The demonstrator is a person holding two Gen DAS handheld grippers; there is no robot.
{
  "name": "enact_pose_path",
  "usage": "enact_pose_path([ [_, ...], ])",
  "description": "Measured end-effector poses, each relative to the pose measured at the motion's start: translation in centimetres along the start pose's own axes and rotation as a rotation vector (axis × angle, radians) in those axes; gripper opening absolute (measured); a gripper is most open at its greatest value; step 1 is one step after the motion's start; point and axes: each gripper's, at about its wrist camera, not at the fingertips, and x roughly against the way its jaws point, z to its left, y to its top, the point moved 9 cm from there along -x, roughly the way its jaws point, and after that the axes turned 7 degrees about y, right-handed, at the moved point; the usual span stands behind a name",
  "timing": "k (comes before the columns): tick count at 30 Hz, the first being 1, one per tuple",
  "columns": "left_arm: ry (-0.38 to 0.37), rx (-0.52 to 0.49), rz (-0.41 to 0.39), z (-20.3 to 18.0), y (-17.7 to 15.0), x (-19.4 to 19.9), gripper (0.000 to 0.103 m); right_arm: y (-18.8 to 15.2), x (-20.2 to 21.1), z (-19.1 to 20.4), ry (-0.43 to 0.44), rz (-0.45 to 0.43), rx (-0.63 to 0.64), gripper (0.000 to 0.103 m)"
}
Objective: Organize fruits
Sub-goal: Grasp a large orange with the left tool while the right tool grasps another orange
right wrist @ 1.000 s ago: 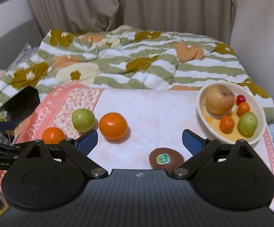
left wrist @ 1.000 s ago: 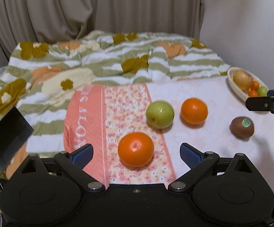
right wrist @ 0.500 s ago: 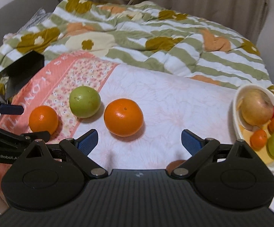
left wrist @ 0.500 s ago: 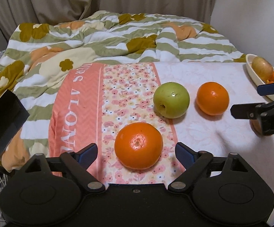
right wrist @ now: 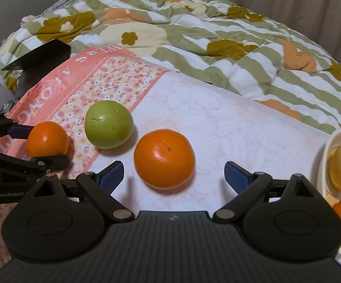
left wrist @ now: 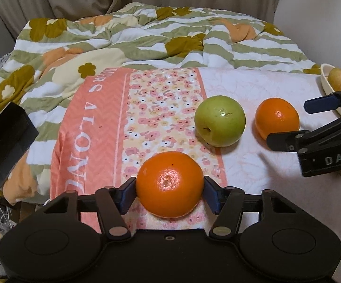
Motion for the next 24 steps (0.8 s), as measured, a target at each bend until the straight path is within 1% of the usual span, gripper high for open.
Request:
enact_pose_path([
  [4, 0.01, 0.009, 0.004, 0.1, -0.2, 0.2, 0.064, 0.3, -0.7, 0.2, 0.011, 0.004, 0.009, 0.103],
  [8, 0.012, 0.017, 0.01, 0.5, -0.7, 0.5, 0.064, 0.4, -1.4, 0.5, 0.025, 0.015, 0.021, 0.097],
  [13, 0.023, 0.042, 0.016, 0.9, -1.1, 0.7, 0.064, 0.6, -1.8, 0.5, 0.029, 0.006, 0.029, 0.096],
  [14, 0.024, 0.048, 0.016, 1.0, -1.2, 0.7, 0.064, 0.7, -1.8, 0.5, 0.031, 0.005, 0.031, 0.095],
  [15, 0.024, 0.053, 0.015, 1.0, -1.2, 0.8, 0.064, 0.7, -2.0, 0.6, 0.033, 0.007, 0.035, 0.092],
  [16, 0.025, 0.056, 0.015, 1.0, -1.3, 0.8, 0.064, 0.6, -2.1, 0.7, 0.039, 0.015, 0.039, 0.077],
  [24, 0.012, 0.093, -0.005, 1.2, -1.5, 2.0, 0.063, 0.5, -1.3, 0.9, 0.024, -0.006, 0.018, 0.075],
])
